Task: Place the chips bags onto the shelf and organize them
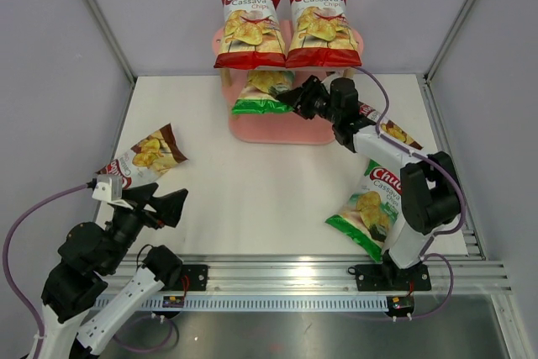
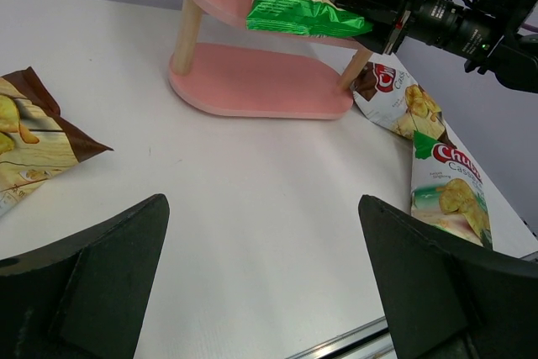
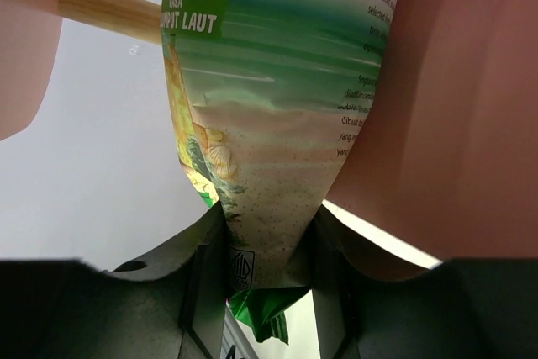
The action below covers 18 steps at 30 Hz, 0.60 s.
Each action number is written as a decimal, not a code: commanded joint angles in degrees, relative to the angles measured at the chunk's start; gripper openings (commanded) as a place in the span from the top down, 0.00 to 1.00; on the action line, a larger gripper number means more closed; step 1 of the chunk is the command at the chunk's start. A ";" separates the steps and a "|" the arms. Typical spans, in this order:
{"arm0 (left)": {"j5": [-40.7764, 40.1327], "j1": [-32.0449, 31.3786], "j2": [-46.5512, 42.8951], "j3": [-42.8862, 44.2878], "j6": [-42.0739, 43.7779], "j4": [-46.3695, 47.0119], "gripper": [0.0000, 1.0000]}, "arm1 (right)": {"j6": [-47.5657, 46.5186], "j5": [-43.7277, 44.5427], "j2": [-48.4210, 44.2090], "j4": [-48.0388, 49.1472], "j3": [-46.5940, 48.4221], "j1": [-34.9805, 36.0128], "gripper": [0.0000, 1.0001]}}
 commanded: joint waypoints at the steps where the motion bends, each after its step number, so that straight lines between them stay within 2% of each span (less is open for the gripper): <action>1: 1.66 -0.21 -0.66 -0.28 1.56 2.76 0.01 | -2.44 -2.44 2.17 -0.06 4.63 -0.10 0.56; 18: 2.54 -0.30 -0.84 -0.55 1.74 3.29 0.01 | -3.68 -12.64 7.01 0.47 10.78 0.42 0.57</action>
